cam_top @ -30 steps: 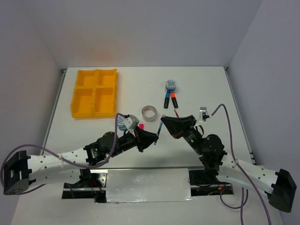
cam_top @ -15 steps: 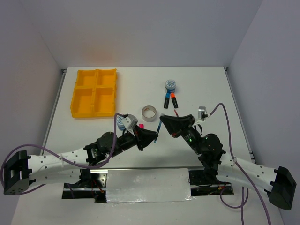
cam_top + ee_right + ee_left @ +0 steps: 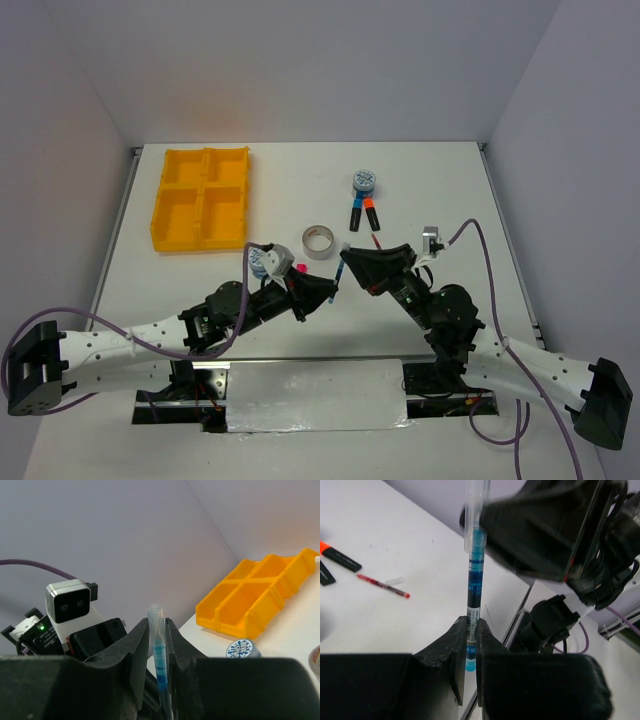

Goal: Sort the stationery into containers
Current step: Close the pen cap on the pen.

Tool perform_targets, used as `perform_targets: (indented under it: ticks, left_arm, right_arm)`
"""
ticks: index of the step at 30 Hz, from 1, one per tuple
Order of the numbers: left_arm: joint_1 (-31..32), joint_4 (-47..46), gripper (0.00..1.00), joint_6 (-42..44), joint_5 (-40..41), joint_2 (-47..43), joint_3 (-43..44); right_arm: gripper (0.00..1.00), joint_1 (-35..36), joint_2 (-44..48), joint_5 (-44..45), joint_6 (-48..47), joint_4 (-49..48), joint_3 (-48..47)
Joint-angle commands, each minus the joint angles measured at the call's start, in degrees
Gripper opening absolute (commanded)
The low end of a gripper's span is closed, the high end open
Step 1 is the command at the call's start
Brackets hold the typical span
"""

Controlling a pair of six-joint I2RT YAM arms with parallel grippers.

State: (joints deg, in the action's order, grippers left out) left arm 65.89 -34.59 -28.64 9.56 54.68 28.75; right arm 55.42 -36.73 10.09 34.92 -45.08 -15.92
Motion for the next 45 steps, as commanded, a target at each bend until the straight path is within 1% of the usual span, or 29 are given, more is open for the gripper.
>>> perform_targets:
  ticks: [1,4,6,9,11,15,21,23,24,27,28,30,31,32,34,37,38,40,42,43,45]
  left_arm:
    - [-0.76,-13.48,0.0,1.58,2.65,-0.36,1.31]
    - [-0.76,-14.28,0.0,1.05,2.74,-0.01,0.34]
    - [-0.67,-14.72,0.0,0.7,3.0,-0.01,-0.19]
    - [-0.67,-14.54,0.0,0.78,2.92,-0.18,-0.36]
    - [-0.67,-14.19,0.0,0.87,2.57,-0.18,-0.1]
    - [-0.76,-13.4,0.0,0.61,1.6,0.08,0.08]
    - [-0.76,-12.35,0.0,0.17,-1.3,1.13,-0.45]
    - [-0.76,-12.08,0.0,-0.18,-2.35,1.31,-0.89]
    - [-0.76,-11.91,0.0,-0.18,-2.53,1.31,-0.98]
    - [-0.76,-11.2,0.0,-0.45,-2.53,1.05,-1.59]
    - [-0.67,-11.12,0.0,-0.45,-2.62,0.7,-1.77]
    - [-0.67,-10.16,0.0,-0.71,-1.66,0.26,-1.95]
    - [-0.67,-9.89,0.0,-0.71,-1.3,0.0,-1.95]
    - [-0.76,-9.45,0.0,-0.89,-1.04,-0.18,-1.69]
    - [-0.76,-7.69,0.14,-1.06,0.1,-0.45,-0.63]
    - [-0.67,-6.98,0.45,-0.8,-0.85,0.08,0.42]
    - [-0.67,-6.98,0.53,-0.8,-1.21,0.34,1.12]
    - [-0.67,-6.9,0.55,-0.54,-2.87,1.48,2.53]
    - [-0.67,-6.72,0.55,-0.36,-3.49,2.62,3.5]
    - [-0.67,-6.81,0.55,-0.45,-3.85,3.06,3.94]
    - [-0.76,-7.5,0.5,-0.45,-3.68,3.33,3.77]
  right_arm:
    - [0.27,1.71,-0.01,-6.74,0.24,6.58,-1.04]
    - [0.35,1.71,0.17,-7.36,0.24,6.5,-1.13]
    - [0.36,1.8,-0.01,-7.8,0.15,6.23,-1.04]
    - [0.37,1.8,-0.1,-7.8,0.41,5.97,-1.04]
    - [0.34,1.71,-0.1,-7.8,0.5,5.62,-0.87]
    - [0.34,1.8,-0.18,-7.8,-0.37,4.83,-1.56]
    - [0.35,1.71,-0.45,-6.57,-3.53,7.89,-5.25]
    - [0.33,1.8,-0.71,-5.96,-4.33,8.69,-6.13]
    - [0.32,1.71,-0.88,-5.78,-4.85,9.22,-6.92]
    - [0.23,1.8,-1.24,-5.95,-5.3,9.13,-7.37]
    - [0.14,1.8,-1.15,-6.04,-5.3,9.05,-7.37]
    - [0.02,1.71,-1.24,-6.48,-4.95,8.52,-7.02]
    - [0.0,1.71,-1.15,-6.66,-4.77,8.26,-6.84]
    - [0.0,1.8,-1.24,-6.83,-4.6,7.99,-6.32]
    - [0.0,1.8,-1.06,-7.62,-3.98,6.94,-5.88]
    - [0.0,1.71,-0.8,-8.85,-3.1,5.09,-4.91]
    - [0.0,1.62,-0.8,-9.2,-2.93,4.83,-4.82]
    - [0.0,1.8,-1.15,-9.73,-2.57,4.21,-5.08]
    - [0.0,1.8,-1.67,-11.31,-2.31,3.69,-5.26]
    - [0.0,1.71,-1.68,-11.58,-2.14,3.6,-5.35]
    - [0.0,1.71,-1.68,-11.76,-2.13,3.59,-5.43]
